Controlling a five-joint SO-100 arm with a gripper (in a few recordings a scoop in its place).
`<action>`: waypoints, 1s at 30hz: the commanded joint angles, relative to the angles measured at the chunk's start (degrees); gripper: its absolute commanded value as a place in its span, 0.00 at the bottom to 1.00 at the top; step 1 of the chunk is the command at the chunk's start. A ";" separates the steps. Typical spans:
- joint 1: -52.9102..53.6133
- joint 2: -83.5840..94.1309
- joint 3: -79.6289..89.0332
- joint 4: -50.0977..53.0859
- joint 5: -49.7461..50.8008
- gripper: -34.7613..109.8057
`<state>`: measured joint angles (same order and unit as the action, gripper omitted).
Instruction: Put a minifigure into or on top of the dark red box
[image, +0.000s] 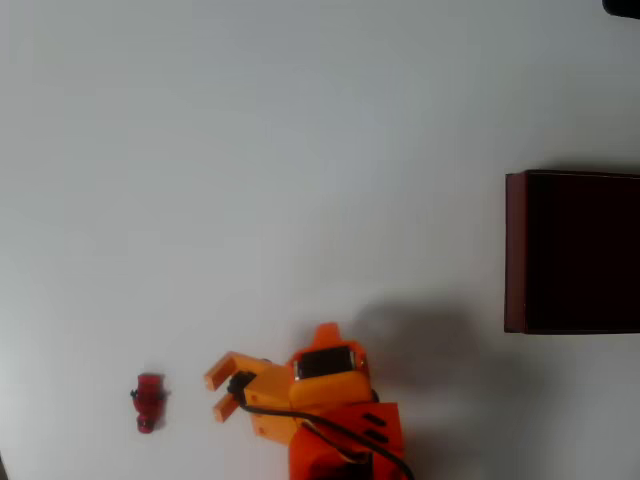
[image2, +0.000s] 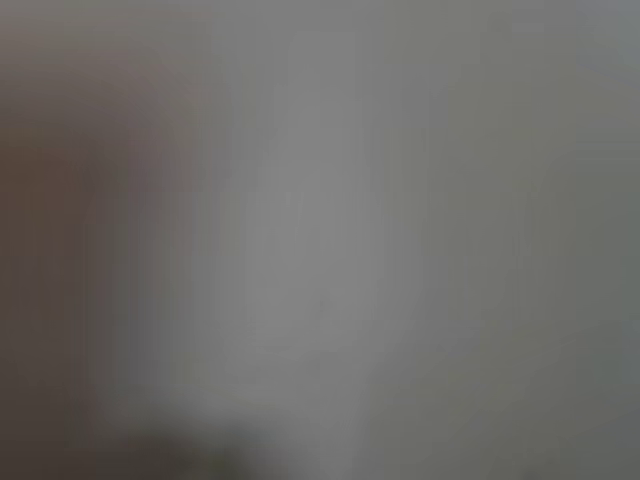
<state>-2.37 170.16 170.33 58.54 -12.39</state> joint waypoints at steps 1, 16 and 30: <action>-0.62 9.32 0.70 4.57 0.09 0.24; -0.53 9.58 0.79 4.66 0.18 0.24; -4.04 -0.26 -2.37 0.97 1.14 0.24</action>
<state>-3.60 173.67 171.47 60.64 -11.78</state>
